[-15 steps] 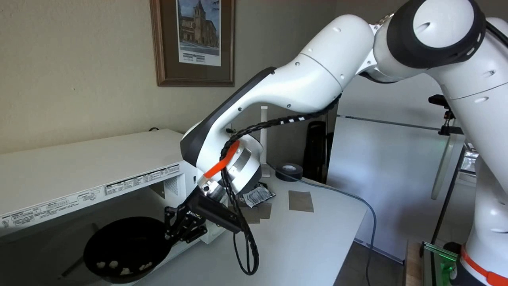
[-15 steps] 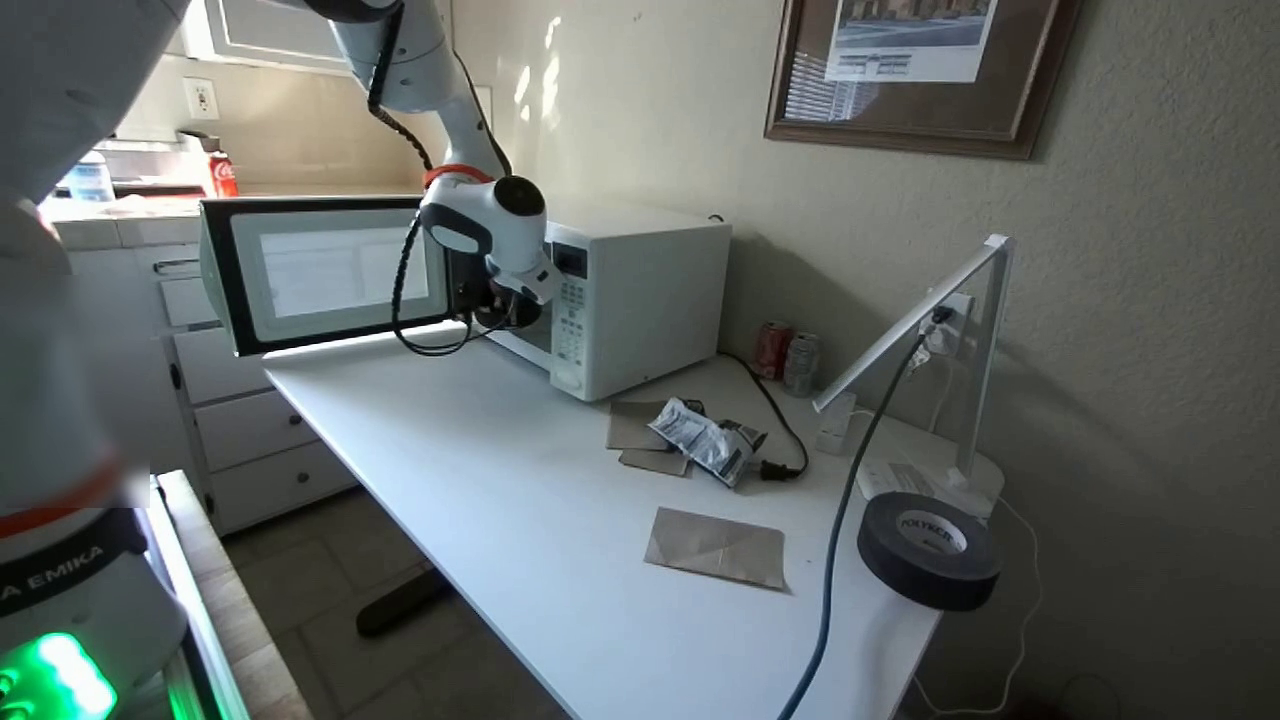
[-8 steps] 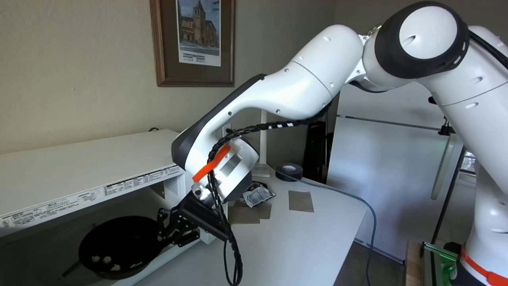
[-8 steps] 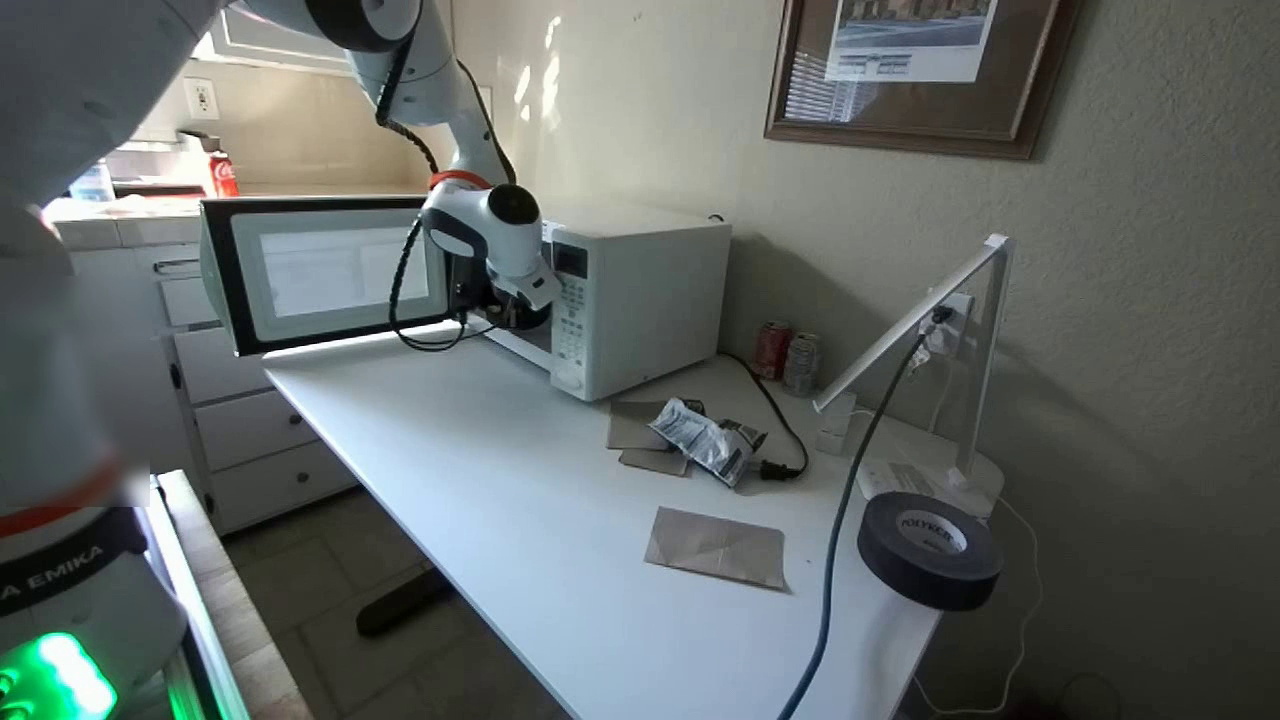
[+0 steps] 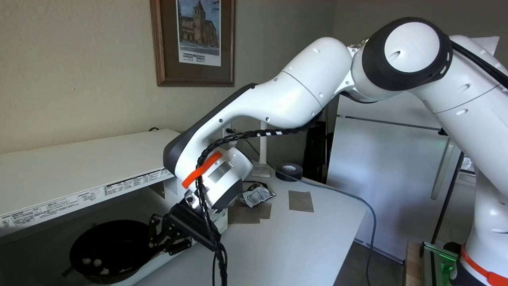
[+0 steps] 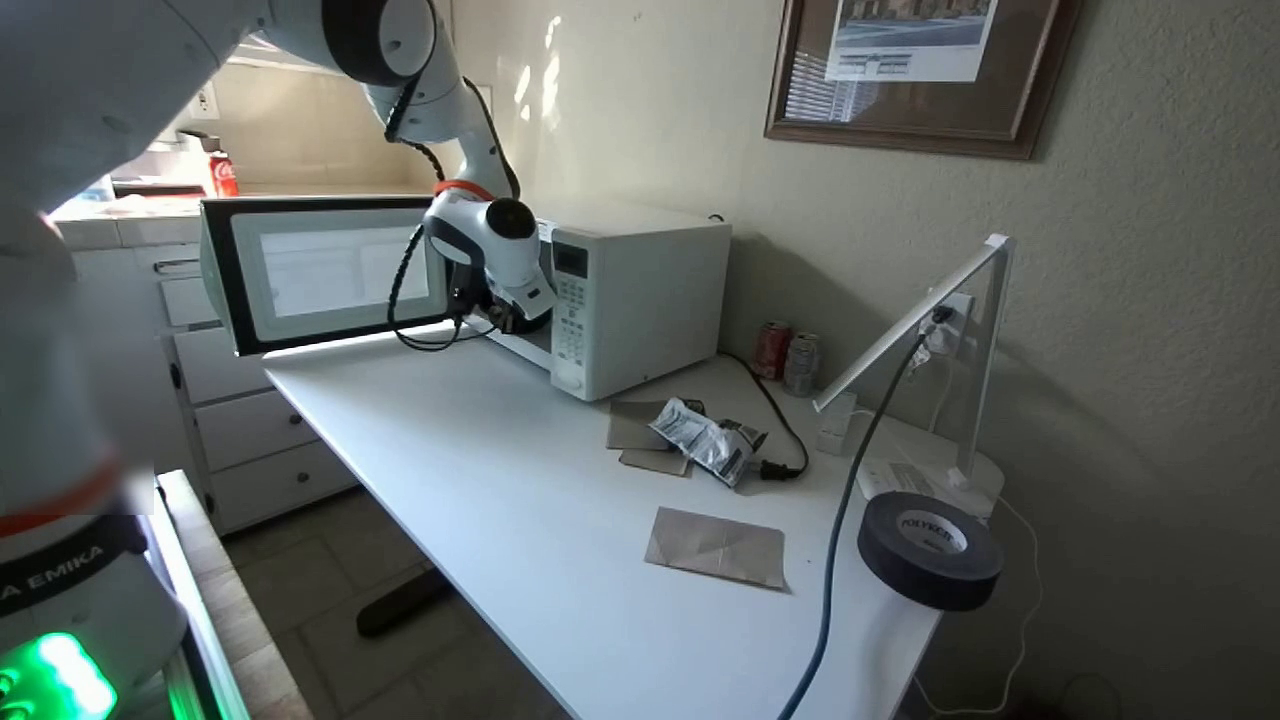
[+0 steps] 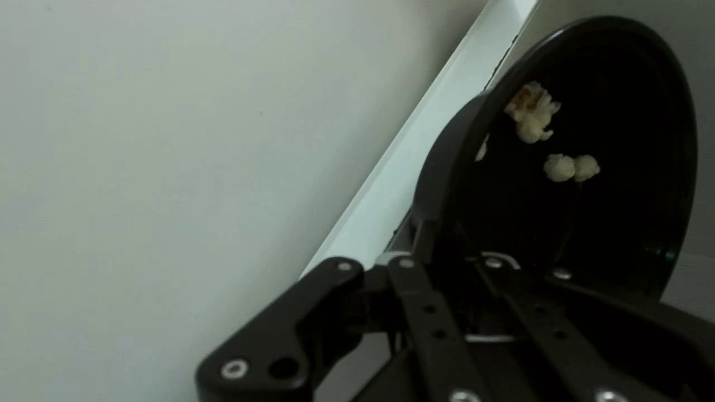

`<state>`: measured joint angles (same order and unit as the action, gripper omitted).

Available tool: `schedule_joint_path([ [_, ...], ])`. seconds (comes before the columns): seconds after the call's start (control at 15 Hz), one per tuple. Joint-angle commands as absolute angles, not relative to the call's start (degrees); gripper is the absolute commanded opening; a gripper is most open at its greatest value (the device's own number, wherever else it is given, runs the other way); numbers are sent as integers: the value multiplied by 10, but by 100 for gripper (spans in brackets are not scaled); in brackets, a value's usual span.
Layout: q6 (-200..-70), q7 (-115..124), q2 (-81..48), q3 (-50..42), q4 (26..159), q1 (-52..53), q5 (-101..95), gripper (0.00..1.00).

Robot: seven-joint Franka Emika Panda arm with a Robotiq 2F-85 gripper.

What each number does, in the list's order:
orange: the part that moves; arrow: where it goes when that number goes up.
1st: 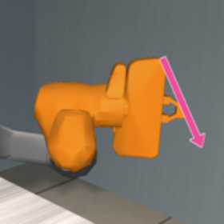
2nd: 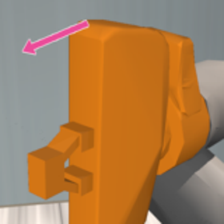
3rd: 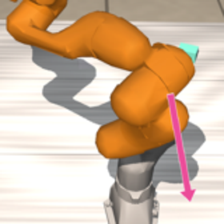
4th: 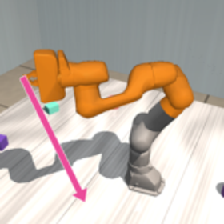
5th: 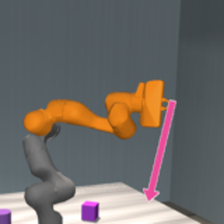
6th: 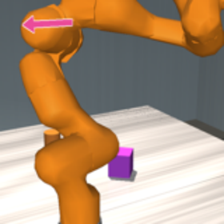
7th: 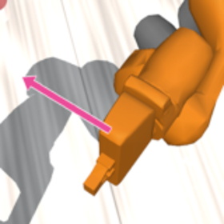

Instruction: Pick up the black bowl and put it in the microwave, close the microwave door fully

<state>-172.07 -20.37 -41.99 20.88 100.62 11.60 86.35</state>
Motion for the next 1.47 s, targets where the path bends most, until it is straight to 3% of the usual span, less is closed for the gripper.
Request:
schedule_joint_path([
  [0.0,-1736,-210,-458,208,950,122,879,2],
  [0.53,-1745,-192,-470,206,925,134,879,2],
  [0.6,-1743,-192,-471,206,923,134,880,34],
  [0.73,-1743,-196,-475,208,913,135,884,42],
  [1.2,-1741,-209,-488,209,876,133,888,94],
  [1.4,-1726,-189,-478,208,900,132,875,100],
])
